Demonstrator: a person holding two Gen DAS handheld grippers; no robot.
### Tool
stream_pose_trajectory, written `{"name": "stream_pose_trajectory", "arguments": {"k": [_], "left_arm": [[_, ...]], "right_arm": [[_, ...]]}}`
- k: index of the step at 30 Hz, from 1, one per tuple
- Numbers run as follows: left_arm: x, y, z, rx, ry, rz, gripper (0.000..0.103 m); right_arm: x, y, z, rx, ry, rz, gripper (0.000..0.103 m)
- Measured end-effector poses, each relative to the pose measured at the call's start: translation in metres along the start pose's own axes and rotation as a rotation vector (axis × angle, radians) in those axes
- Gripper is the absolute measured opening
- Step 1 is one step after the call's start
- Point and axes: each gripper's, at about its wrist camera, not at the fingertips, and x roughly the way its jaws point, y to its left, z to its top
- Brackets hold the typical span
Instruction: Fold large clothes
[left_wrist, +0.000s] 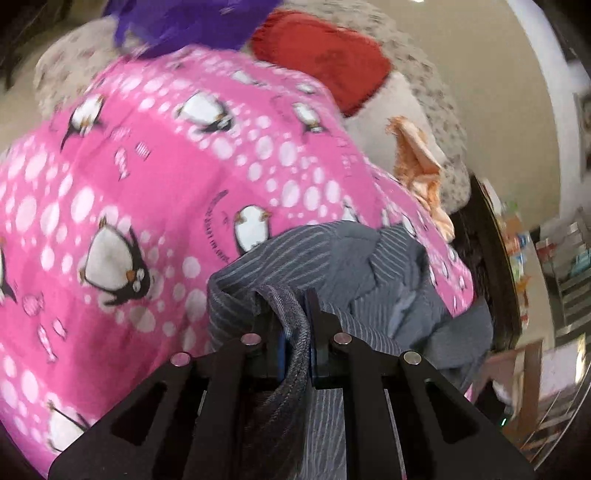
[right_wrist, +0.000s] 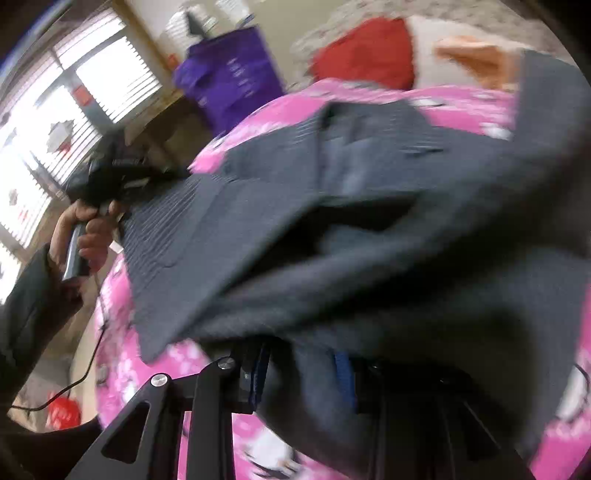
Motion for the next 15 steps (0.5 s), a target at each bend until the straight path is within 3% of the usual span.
{"name": "stream_pose_trajectory", "arguments": {"k": [3, 6, 8, 9, 10, 11, 15], "left_arm": [[-0.006, -0.014, -0.002, 0.132, 0.003, 0.061, 0.009], [-0.009, -0.011, -0.006, 0.15, -0.023, 0.104, 0.012], [-0.014, -0.005, -0.008, 0.155, -0.075, 0.174, 0.02], [-0.019, -0.001, -0.008, 0.149, -0.11, 0.21, 0.036], [-0.022, 0.004, -0.008, 0.129, -0.133, 0.227, 0.044], [-0.032, 0.011, -0.009, 0.085, -0.172, 0.244, 0.044], [-0.052, 0.001, -0.032, 0.127, -0.214, 0.138, 0.044]], "right_arm": [[0.015, 0.015, 0.016, -0.042, 0.044, 0.009, 0.03], [0.004, 0.005, 0.036, 0.026, -0.086, -0.01, 0.03], [-0.011, -0.013, 0.042, 0.133, -0.214, -0.027, 0.03], [-0.019, -0.026, 0.042, 0.211, -0.271, -0.028, 0.03], [-0.024, -0.039, 0.039, 0.281, -0.303, -0.032, 0.03], [-0.027, -0.044, 0.036, 0.305, -0.309, -0.053, 0.03], [-0.05, -0.058, 0.02, 0.323, -0.379, -0.083, 0.03]]}}
